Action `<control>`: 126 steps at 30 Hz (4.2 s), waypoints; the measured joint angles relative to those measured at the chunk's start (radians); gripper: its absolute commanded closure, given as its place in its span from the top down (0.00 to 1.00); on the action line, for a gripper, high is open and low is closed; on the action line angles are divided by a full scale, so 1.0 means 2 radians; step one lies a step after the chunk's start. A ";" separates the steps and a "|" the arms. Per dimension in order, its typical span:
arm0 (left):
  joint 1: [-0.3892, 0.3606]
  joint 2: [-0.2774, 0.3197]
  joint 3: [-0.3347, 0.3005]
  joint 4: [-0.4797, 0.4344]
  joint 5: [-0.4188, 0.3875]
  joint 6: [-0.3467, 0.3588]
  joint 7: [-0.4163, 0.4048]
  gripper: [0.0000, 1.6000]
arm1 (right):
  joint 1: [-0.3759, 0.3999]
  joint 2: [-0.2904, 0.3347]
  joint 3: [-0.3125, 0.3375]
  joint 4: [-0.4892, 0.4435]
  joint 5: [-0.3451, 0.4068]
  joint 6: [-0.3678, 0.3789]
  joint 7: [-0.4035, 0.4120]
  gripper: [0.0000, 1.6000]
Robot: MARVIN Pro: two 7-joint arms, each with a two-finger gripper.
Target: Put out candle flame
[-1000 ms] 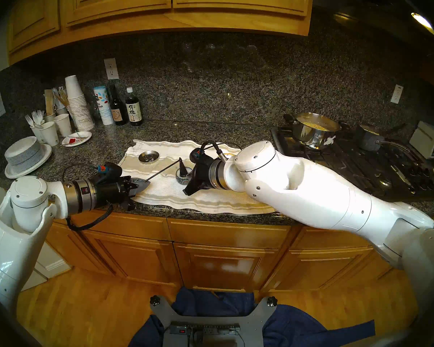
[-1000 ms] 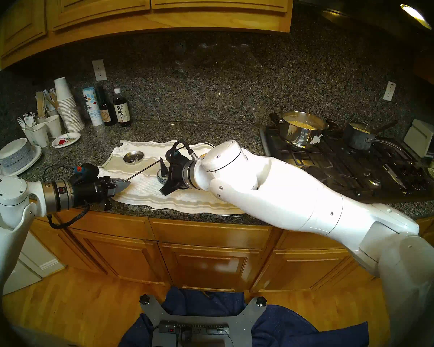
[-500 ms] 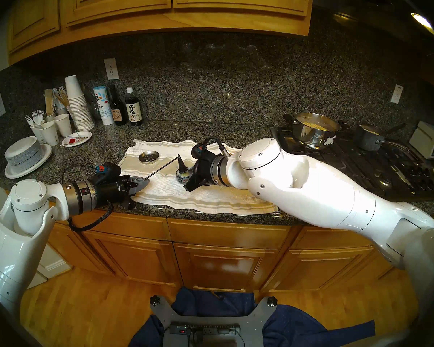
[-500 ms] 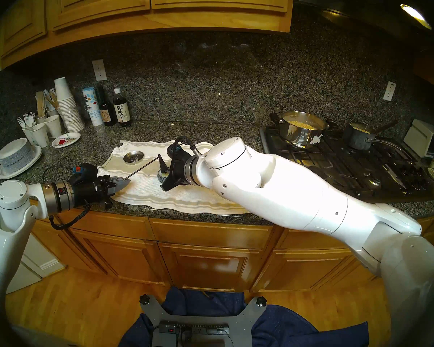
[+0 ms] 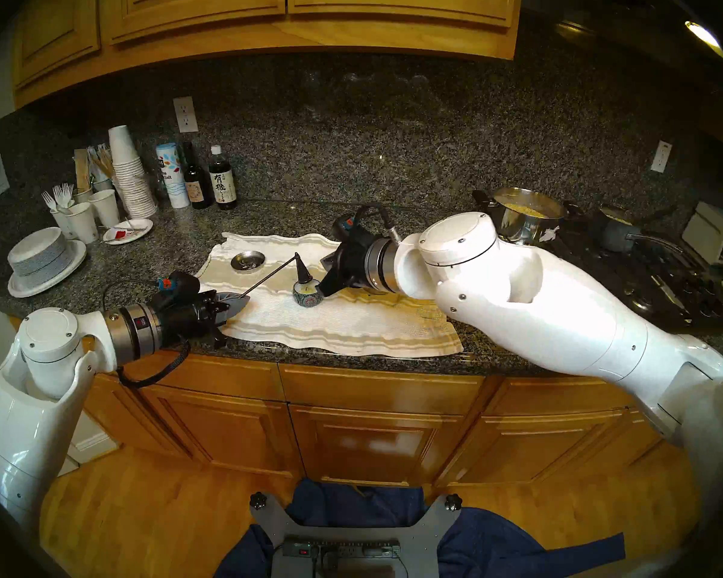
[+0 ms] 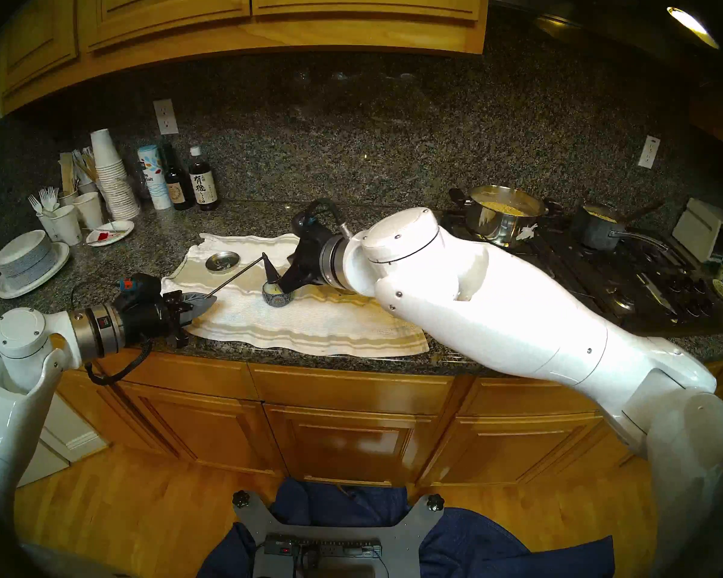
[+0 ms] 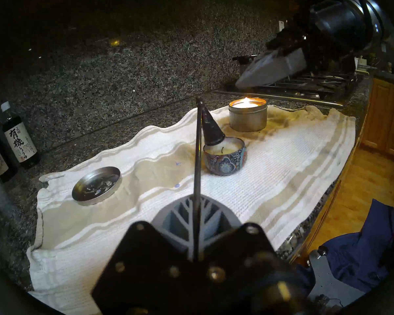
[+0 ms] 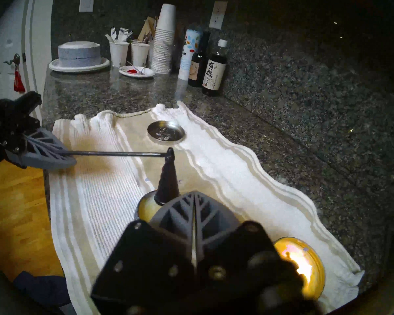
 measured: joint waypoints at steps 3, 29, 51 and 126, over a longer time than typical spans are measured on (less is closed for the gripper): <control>0.002 -0.003 0.000 -0.001 0.009 -0.009 0.002 0.00 | 0.000 0.020 0.021 -0.020 0.011 -0.002 -0.005 0.00; -0.096 0.053 -0.015 -0.064 -0.059 0.092 0.001 0.00 | -0.023 0.113 0.075 -0.078 0.072 -0.015 -0.035 0.00; -0.184 0.078 0.155 -0.012 -0.062 0.096 0.053 0.00 | -0.045 0.185 0.097 -0.100 0.102 -0.037 -0.053 0.00; -0.437 -0.031 0.348 0.168 0.139 0.092 -0.108 0.00 | -0.074 0.226 0.081 -0.101 0.102 -0.085 -0.064 0.00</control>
